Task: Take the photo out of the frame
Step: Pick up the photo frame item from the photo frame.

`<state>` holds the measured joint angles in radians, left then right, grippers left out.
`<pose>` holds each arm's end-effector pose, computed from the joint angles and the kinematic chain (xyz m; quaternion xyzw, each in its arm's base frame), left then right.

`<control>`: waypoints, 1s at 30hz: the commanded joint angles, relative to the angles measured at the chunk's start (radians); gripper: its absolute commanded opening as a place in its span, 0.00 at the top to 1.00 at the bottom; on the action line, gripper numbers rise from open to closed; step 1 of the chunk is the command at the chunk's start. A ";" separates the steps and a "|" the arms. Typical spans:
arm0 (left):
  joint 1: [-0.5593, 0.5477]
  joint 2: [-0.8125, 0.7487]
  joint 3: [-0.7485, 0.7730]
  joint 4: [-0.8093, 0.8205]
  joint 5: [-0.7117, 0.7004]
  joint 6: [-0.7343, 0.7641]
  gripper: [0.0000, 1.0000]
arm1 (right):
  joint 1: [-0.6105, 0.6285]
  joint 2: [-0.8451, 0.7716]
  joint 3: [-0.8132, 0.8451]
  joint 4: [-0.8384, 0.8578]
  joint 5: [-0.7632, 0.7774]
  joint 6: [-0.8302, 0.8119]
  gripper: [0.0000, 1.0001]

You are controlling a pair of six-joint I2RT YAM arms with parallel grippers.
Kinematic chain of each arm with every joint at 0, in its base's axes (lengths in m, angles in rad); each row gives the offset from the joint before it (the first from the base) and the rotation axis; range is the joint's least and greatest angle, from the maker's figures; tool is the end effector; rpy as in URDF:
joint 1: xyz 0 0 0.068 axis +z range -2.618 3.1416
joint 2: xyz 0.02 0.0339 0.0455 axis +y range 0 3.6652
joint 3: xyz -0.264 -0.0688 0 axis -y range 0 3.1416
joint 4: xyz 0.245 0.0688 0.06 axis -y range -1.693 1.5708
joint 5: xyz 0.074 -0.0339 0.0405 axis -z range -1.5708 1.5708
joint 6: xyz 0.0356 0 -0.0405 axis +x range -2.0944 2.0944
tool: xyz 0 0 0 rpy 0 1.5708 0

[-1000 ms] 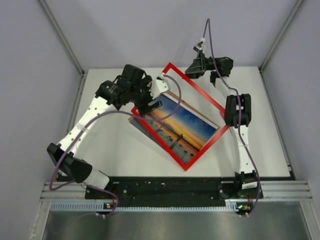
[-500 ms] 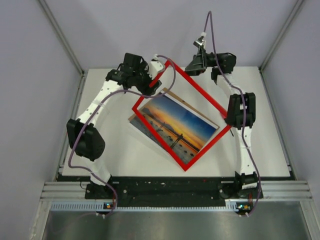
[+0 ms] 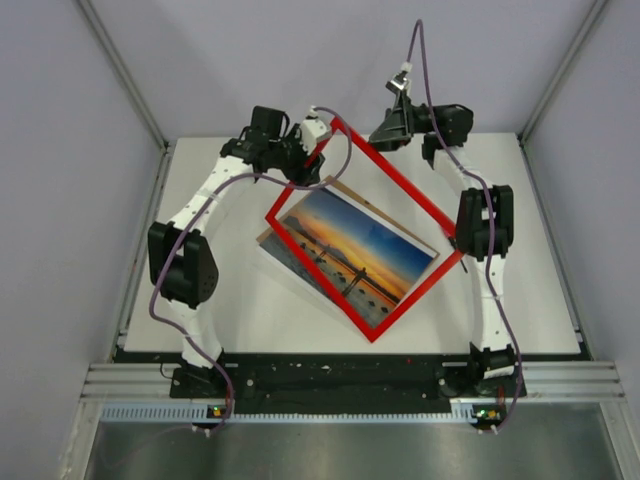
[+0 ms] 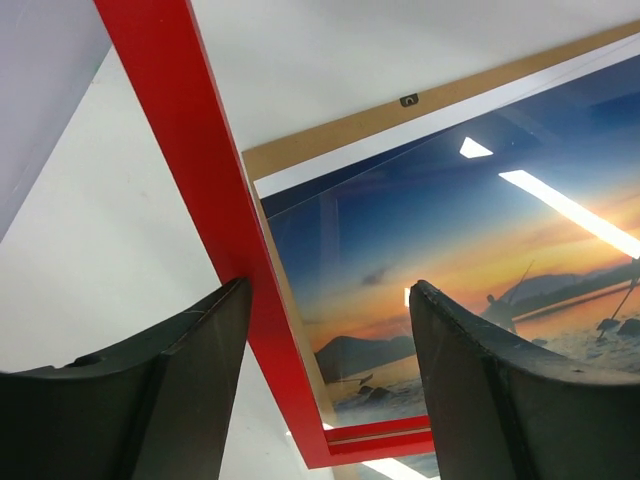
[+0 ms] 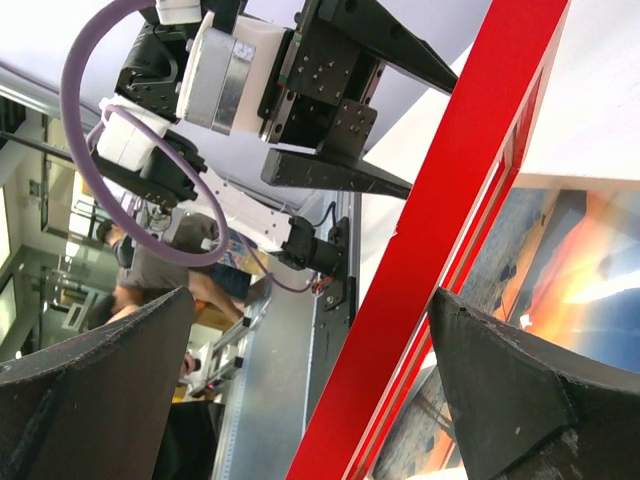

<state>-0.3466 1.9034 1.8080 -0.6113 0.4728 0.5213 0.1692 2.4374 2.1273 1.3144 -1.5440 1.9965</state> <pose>0.4047 -0.1634 0.3308 0.4602 0.7598 -0.1764 0.4241 0.4997 0.1215 0.3300 -0.2506 0.6526 0.6991 0.1503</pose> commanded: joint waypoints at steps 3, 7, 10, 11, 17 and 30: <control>0.008 0.034 0.010 0.104 0.046 -0.015 0.36 | 0.029 -0.116 0.010 0.411 -0.111 0.102 0.01; 0.008 0.051 0.001 0.127 0.046 -0.027 0.46 | 0.029 -0.124 0.008 0.411 -0.111 0.101 0.01; 0.009 0.062 -0.007 0.145 0.041 -0.035 0.48 | 0.029 -0.136 0.008 0.410 -0.111 0.101 0.01; 0.008 0.065 -0.010 0.148 0.035 -0.037 0.47 | 0.029 -0.141 0.006 0.411 -0.111 0.102 0.01; 0.014 0.088 -0.022 0.200 -0.022 -0.049 0.29 | 0.036 -0.162 0.006 0.410 -0.111 0.100 0.01; 0.070 0.089 -0.010 0.232 0.081 -0.095 0.85 | 0.036 -0.166 0.002 0.411 -0.111 0.101 0.01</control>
<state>-0.2832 2.0014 1.7973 -0.4263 0.4793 0.4377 0.2028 2.3405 2.1075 1.3113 -1.5425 1.9938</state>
